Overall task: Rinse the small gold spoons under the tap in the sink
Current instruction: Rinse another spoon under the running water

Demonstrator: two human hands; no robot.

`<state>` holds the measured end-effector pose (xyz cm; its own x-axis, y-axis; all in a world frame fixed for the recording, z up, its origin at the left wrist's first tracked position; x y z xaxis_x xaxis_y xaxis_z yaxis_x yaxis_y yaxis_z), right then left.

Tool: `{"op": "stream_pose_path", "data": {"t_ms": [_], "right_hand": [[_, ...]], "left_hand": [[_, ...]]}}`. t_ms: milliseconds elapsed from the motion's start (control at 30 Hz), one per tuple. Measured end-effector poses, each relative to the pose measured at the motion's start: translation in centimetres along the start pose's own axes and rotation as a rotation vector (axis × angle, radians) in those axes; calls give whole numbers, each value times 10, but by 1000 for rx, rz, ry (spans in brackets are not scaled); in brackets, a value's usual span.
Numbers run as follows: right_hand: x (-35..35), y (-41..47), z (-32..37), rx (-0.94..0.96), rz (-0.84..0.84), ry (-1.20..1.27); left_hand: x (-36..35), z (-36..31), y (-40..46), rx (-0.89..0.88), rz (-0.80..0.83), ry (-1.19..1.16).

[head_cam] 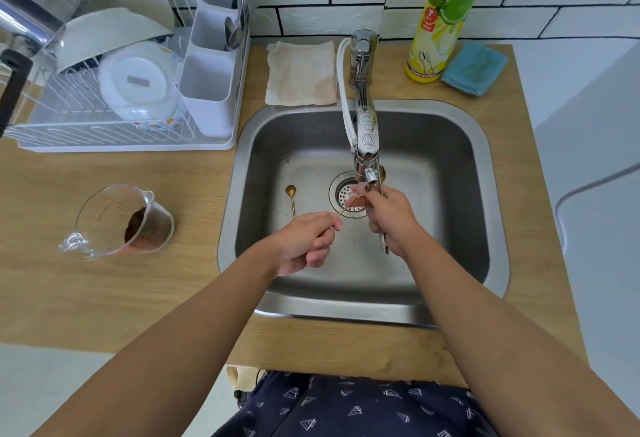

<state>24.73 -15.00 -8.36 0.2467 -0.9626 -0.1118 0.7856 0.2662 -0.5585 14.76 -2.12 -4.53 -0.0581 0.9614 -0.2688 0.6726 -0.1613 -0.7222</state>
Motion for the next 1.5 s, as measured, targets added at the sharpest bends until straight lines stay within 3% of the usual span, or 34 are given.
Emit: {"op": "stream_pose_path", "data": {"t_ms": [100,200,267,400,467,600,767,933,1100,1267,1400,1500], "right_hand": [[-8,-4,1,-3,133,226],[-12,-10,3,54,207,231],[-5,-8,0,48,85,210],[9,-5,0,79,-170,32],[7,-7,2,128,-178,-73],[-16,-10,-4,134,54,-184],[14,-1,12,131,-185,-162],[-8,-7,11,168,17,-294],[10,-2,13,74,-140,-140],[-10,-10,7,82,44,-212],[13,-9,7,15,-198,-11],[34,-14,7,16,-367,126]], "left_hand": [[-2,3,-3,55,98,-246],[-7,5,-6,90,188,-433],[-9,7,-3,77,152,-326],[-2,-4,4,-82,-67,264],[-4,-13,5,-132,-121,398],[-7,-15,4,-118,-100,373],[-9,-12,-3,-104,1,315],[-7,-14,-3,-104,-25,240],[-9,-14,-3,-102,11,156],[-3,-11,4,-94,-25,206],[12,-14,16,-164,-185,210],[5,-26,29,-240,-201,151]]}}
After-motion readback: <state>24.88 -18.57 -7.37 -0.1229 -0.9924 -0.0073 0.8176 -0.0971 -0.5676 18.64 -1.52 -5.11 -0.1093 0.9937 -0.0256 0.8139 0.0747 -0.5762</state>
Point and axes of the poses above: each hand's wrist, its own y-axis towards the middle knuckle, its own x-axis out of the back of the hand, z = x × y, the point moved 9 cm from there along y, towards the middle knuckle, and after that the axes turned 1 degree about -y, right-handed, at the moved point
